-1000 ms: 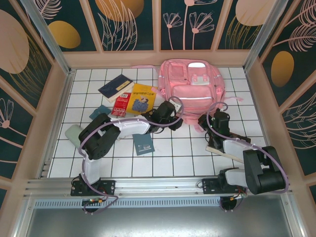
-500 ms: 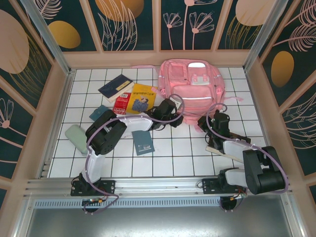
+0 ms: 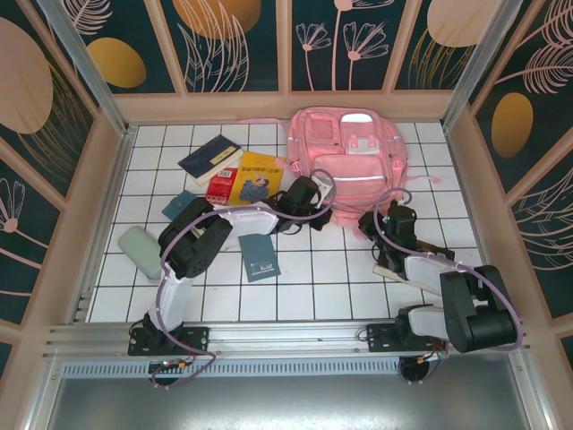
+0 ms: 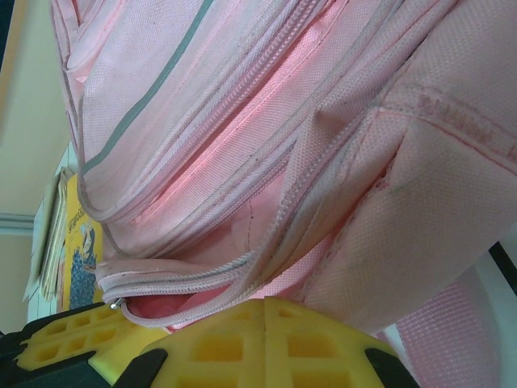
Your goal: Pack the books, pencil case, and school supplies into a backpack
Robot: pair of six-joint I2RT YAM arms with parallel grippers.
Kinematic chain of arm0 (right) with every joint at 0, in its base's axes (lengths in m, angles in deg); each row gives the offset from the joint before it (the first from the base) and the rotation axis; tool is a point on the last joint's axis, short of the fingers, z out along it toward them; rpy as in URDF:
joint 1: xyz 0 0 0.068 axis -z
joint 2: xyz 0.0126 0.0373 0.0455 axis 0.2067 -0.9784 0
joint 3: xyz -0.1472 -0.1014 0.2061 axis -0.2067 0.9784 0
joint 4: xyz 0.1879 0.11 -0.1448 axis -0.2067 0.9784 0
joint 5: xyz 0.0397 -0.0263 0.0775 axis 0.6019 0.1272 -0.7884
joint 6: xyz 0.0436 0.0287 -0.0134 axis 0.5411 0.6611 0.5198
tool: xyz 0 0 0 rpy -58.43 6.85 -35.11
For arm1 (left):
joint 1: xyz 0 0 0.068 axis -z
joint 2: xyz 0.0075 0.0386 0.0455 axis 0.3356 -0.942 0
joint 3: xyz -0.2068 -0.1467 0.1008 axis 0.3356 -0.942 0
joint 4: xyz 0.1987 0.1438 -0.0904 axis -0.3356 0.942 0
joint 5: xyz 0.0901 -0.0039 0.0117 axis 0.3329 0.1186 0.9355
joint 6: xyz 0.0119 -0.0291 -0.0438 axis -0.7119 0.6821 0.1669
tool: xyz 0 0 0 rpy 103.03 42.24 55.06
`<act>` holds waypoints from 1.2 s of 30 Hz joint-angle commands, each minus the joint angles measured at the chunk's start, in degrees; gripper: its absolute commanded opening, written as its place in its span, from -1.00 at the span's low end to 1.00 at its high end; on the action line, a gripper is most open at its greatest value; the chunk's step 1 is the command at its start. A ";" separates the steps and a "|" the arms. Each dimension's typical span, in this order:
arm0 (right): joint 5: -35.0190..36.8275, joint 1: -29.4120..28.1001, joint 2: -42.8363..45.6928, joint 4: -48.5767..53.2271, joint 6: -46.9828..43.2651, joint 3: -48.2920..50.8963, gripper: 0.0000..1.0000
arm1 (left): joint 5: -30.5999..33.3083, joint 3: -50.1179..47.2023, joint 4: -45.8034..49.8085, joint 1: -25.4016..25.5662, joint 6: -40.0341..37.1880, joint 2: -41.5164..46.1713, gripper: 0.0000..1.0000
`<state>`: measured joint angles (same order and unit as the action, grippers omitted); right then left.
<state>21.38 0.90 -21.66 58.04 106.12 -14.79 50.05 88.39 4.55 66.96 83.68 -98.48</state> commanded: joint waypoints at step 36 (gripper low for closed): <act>5.13 -10.23 1.45 -0.69 7.58 3.18 0.26 | 6.60 -4.36 3.72 -1.12 -2.47 7.37 -1.00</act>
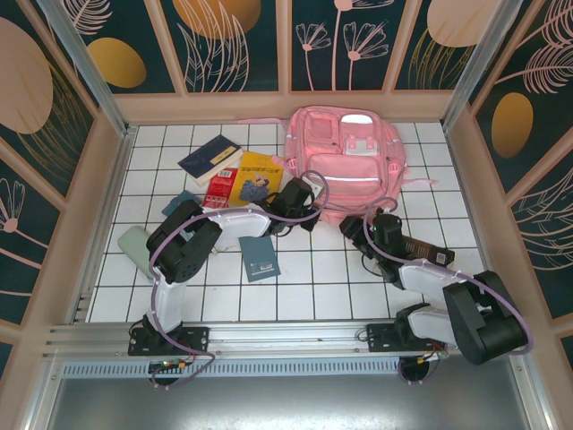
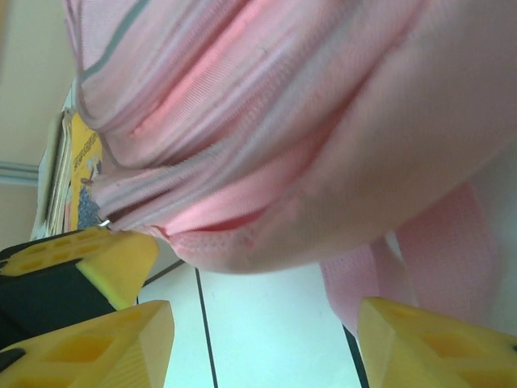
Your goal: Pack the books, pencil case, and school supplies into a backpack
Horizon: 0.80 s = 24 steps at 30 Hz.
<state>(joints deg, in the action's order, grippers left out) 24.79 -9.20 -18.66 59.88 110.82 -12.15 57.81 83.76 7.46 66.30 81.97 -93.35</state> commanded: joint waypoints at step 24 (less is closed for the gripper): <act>1.50 11.65 -5.10 -7.42 -1.05 -1.15 -1.00 | 12.63 4.15 10.15 -3.65 -2.22 -0.20 -1.00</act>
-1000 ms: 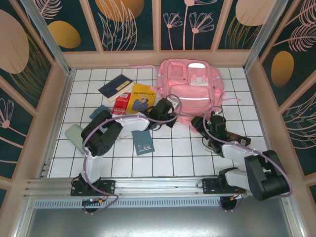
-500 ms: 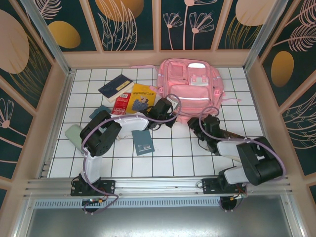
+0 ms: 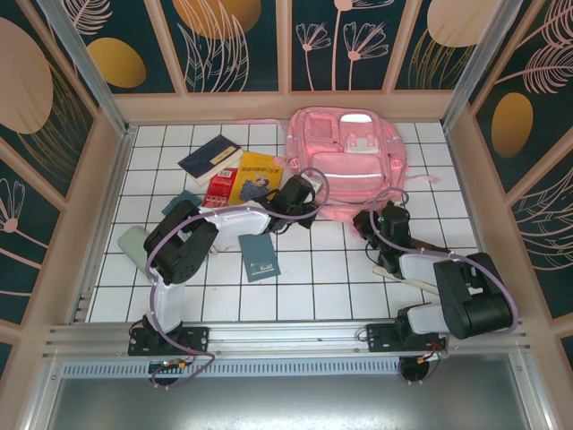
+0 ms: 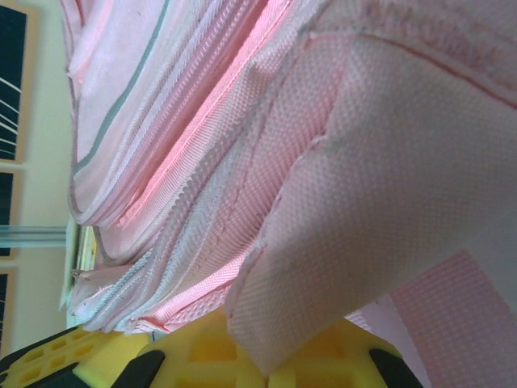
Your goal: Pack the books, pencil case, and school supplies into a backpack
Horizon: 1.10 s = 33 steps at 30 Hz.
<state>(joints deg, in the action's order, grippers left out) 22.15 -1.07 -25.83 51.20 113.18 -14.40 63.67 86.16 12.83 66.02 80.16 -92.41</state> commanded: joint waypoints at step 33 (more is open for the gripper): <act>-5.64 12.53 2.48 -0.76 -7.55 4.03 -1.00 | 21.81 20.42 16.52 -13.73 -9.77 -12.61 -1.00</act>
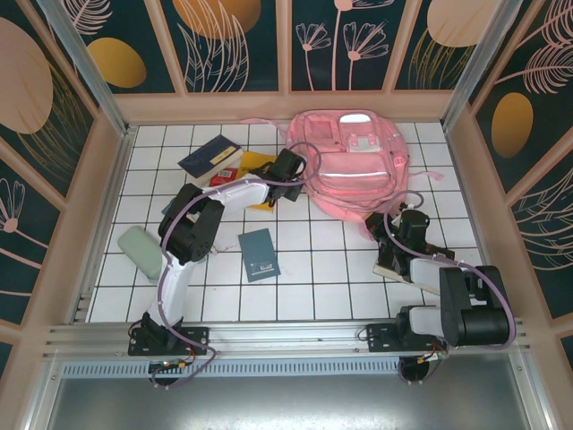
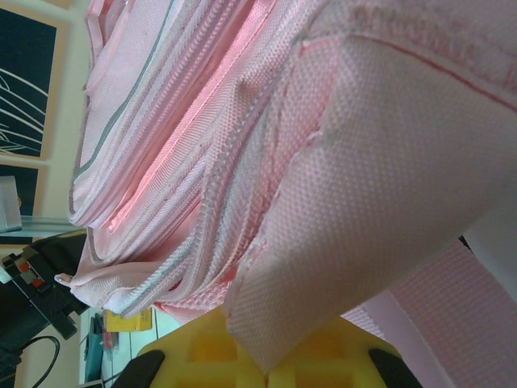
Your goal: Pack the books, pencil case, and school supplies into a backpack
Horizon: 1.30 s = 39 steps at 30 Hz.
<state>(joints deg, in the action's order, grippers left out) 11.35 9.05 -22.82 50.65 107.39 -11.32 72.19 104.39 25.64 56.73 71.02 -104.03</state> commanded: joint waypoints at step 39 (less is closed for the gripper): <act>7.65 -17.77 0.10 4.26 -8.16 -4.52 -0.11 | -5.48 -18.96 -6.21 -1.58 9.17 26.67 0.21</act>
<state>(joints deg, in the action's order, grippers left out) 16.99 -8.37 -25.57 52.84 101.38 -14.27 68.85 87.34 22.21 54.89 77.86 -78.92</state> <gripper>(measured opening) 0.409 0.604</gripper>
